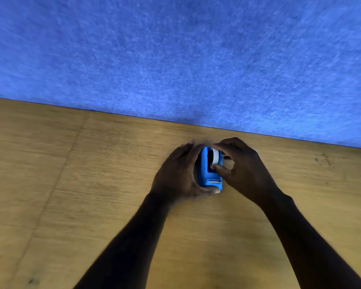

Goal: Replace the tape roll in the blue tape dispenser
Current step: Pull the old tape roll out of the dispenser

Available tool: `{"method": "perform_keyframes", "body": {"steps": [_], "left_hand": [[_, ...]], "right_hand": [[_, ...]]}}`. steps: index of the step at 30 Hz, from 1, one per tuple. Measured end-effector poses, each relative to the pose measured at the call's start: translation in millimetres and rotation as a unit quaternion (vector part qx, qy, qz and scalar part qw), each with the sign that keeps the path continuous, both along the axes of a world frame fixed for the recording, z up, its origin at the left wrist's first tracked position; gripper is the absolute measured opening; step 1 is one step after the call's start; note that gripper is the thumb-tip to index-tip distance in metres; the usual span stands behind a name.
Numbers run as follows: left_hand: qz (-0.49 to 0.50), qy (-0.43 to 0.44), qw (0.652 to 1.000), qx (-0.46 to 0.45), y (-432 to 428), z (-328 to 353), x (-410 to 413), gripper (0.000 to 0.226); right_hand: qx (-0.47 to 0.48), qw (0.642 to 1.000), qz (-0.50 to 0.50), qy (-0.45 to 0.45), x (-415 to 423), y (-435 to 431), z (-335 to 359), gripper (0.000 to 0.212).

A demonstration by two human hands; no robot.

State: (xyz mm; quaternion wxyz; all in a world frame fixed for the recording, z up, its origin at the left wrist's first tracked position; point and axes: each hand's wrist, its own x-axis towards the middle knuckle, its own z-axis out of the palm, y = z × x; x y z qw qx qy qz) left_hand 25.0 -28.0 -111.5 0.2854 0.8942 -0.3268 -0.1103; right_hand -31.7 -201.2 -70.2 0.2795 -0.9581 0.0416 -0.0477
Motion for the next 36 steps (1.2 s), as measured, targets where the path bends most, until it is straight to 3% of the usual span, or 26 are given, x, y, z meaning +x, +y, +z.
{"method": "perform_keyframes", "body": {"steps": [25, 36], "left_hand": [[-0.001, -0.015, 1.000, 0.003, -0.4, -1.5, 0.4, 0.114], [-0.007, -0.013, 1.000, 0.005, -0.3, 0.2, 0.2, 0.115]], "right_hand": [[0.072, 0.997, -0.011, -0.018, -2.1, -5.0, -2.1, 0.047], [0.026, 1.000, -0.001, -0.014, -2.0, -3.5, 3.1, 0.048]]}}
